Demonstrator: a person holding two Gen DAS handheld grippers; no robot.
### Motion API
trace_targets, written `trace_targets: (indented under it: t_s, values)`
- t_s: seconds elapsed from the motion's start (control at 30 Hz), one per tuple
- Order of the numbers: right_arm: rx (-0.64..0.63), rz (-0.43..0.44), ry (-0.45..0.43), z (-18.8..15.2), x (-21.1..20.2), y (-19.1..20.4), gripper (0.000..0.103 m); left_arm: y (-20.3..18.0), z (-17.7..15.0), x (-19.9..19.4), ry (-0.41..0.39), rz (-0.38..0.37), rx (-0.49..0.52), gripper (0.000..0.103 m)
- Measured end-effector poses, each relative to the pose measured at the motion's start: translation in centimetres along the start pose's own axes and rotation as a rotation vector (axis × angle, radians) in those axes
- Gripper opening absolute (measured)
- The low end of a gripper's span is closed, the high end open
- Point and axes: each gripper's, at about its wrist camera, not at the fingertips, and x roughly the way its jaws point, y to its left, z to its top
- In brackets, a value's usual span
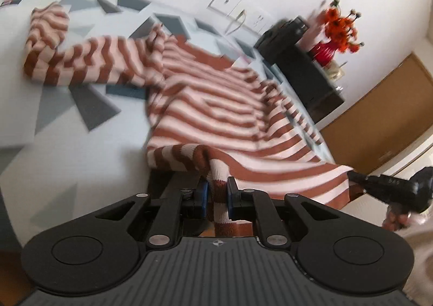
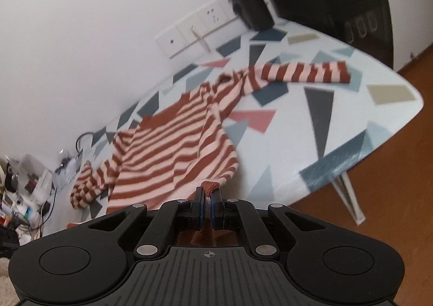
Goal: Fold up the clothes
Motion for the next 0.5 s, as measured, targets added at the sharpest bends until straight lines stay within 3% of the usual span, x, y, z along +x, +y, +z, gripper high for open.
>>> trace_targets:
  t_s: [0.13,0.37,0.5]
  values:
    - [-0.028,0.026,-0.045,1.0,0.7,1.1,0.004,-0.8,1.6,-0.1,-0.078,0.013,0.039,0.013]
    - [-0.124,0.021,-0.113,6.7,5.3,1.8,0.004,-1.4,6.3,3.3,-0.197,0.154,0.125,0.014]
    - [-0.169,0.025,-0.07,9.6,11.2,3.0,0.004,-2.7,7.3,7.8,-0.136,0.23,0.225,0.014]
